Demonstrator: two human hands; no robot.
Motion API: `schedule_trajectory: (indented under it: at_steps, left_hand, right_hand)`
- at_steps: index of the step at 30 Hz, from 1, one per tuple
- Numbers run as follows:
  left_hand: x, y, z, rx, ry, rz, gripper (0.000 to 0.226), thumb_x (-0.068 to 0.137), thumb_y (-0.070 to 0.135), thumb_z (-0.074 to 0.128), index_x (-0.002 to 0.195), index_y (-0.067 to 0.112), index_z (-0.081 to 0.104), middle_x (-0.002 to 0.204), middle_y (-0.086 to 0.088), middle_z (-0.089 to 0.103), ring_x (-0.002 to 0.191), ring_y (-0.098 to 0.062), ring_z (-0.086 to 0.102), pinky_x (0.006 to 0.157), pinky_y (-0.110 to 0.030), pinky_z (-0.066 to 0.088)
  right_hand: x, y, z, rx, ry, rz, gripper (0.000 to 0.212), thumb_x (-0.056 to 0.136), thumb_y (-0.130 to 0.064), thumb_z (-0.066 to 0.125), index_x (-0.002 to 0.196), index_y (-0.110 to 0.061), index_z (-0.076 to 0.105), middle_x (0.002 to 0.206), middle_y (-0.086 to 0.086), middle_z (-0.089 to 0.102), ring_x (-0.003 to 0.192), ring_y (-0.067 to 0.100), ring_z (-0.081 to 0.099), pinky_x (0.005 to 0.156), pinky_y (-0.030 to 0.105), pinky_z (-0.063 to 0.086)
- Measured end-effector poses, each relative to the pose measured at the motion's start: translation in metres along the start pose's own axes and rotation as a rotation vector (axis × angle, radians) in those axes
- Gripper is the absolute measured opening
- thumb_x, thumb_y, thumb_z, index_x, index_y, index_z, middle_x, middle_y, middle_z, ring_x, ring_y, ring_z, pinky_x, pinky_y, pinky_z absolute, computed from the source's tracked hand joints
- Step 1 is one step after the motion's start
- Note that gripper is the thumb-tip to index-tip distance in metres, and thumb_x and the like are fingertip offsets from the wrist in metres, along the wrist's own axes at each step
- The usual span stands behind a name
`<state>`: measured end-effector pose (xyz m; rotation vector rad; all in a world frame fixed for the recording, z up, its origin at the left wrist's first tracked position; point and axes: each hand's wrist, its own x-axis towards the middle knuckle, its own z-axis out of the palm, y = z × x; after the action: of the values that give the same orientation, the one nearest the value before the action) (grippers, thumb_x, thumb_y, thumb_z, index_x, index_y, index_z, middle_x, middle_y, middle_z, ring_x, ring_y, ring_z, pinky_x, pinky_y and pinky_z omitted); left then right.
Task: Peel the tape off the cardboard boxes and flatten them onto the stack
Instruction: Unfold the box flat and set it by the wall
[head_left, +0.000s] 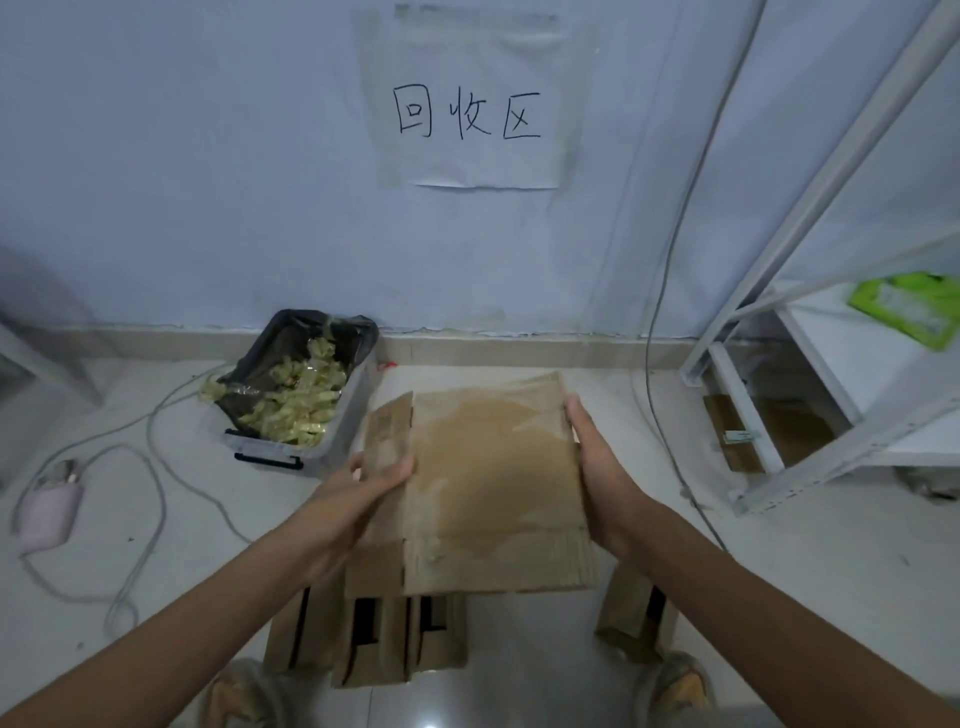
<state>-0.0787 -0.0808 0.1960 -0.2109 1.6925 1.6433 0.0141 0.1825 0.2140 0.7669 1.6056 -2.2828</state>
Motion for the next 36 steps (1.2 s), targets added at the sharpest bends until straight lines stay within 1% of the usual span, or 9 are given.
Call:
schedule_trajectory:
  at_steps: [4,7,10,13,16,20,24,32,36]
  left_hand:
    - [0.055,0.021,0.013,0.175,0.306,0.187,0.076,0.072,0.027,0.094,0.132,0.016,0.049,0.111,0.0,0.065,0.097,-0.016,0.064,0.076,-0.031,0.054]
    - [0.112,0.038,0.017,0.236,0.349,0.247,0.074,0.078,0.016,0.09,0.138,0.013,0.047,0.112,0.001,0.064,0.097,-0.016,0.06,0.077,-0.029,0.05]
    - [0.17,0.05,0.02,0.374,0.324,0.287,0.08,0.083,0.007,0.082,0.15,0.021,0.039,0.127,-0.006,0.062,0.111,-0.023,0.061,0.093,-0.04,0.054]
    - [0.23,0.053,0.02,0.613,0.327,0.376,0.066,0.086,0.013,0.08,0.143,0.03,0.05,0.129,-0.003,0.06,0.116,-0.025,0.06,0.1,-0.047,0.054]
    - [0.287,0.052,0.015,0.828,0.383,0.436,0.053,0.091,0.022,0.076,0.141,0.026,0.058,0.134,-0.007,0.061,0.12,-0.027,0.058,0.1,-0.04,0.052]
    - [0.368,0.032,-0.003,0.997,0.3,0.279,0.083,0.084,0.038,0.083,0.154,0.027,0.04,0.147,-0.015,0.041,0.129,-0.034,0.049,0.109,-0.044,0.044]
    - [0.421,-0.006,-0.01,1.054,0.228,0.255,0.091,0.084,0.037,0.083,0.158,0.029,0.031,0.15,-0.018,0.03,0.129,-0.038,0.048,0.108,-0.039,0.044]
    - [0.487,-0.062,-0.025,1.085,0.166,0.215,0.091,0.086,0.043,0.08,0.159,0.039,0.026,0.161,-0.014,0.023,0.142,-0.036,0.041,0.111,-0.044,0.042]
    - [0.509,-0.076,-0.03,1.33,0.226,0.24,0.088,0.087,0.065,0.067,0.159,0.042,0.023,0.17,-0.012,0.016,0.157,-0.039,0.006,0.125,-0.053,0.016]
  right_hand:
    - [0.034,-0.031,-0.003,-0.243,-0.041,-0.055,0.048,0.102,-0.056,0.057,0.134,-0.021,0.069,0.12,0.001,0.078,0.111,0.019,0.075,0.099,0.045,0.059]
    - [0.097,-0.026,-0.027,-0.307,0.266,-0.061,0.048,0.087,-0.035,0.083,0.128,-0.015,0.069,0.11,0.003,0.078,0.098,0.022,0.076,0.084,0.038,0.064]
    - [0.156,-0.018,-0.043,-0.454,0.546,-0.095,0.065,0.081,-0.039,0.084,0.128,-0.014,0.046,0.117,0.006,0.063,0.099,0.025,0.066,0.081,0.042,0.058]
    - [0.216,-0.014,-0.055,-0.741,0.713,-0.336,0.051,0.092,-0.028,0.075,0.13,-0.021,0.042,0.127,0.005,0.044,0.089,0.024,0.061,0.076,0.037,0.052]
    - [0.272,-0.009,-0.068,-1.009,0.57,-0.423,0.036,0.1,-0.023,0.066,0.132,-0.018,0.05,0.151,0.008,0.029,0.096,0.031,0.066,0.085,0.041,0.058]
    - [0.361,0.024,-0.097,-1.186,0.308,-0.381,0.05,0.1,-0.026,0.062,0.145,-0.019,0.042,0.166,0.014,0.006,0.129,0.045,0.053,0.099,0.047,0.055]
    - [0.417,0.06,-0.123,-1.262,0.201,-0.344,0.055,0.104,-0.036,0.048,0.155,-0.019,0.037,0.169,0.022,0.002,0.139,0.05,0.043,0.107,0.053,0.05]
    - [0.466,0.115,-0.147,-1.365,0.175,-0.308,0.054,0.112,-0.033,0.037,0.163,-0.039,0.022,0.174,0.014,-0.01,0.154,0.04,0.025,0.114,0.053,0.045]
    - [0.481,0.124,-0.157,-1.471,0.187,-0.252,0.053,0.112,-0.039,0.033,0.163,-0.04,0.019,0.175,0.008,-0.008,0.157,0.038,0.019,0.115,0.055,0.043]
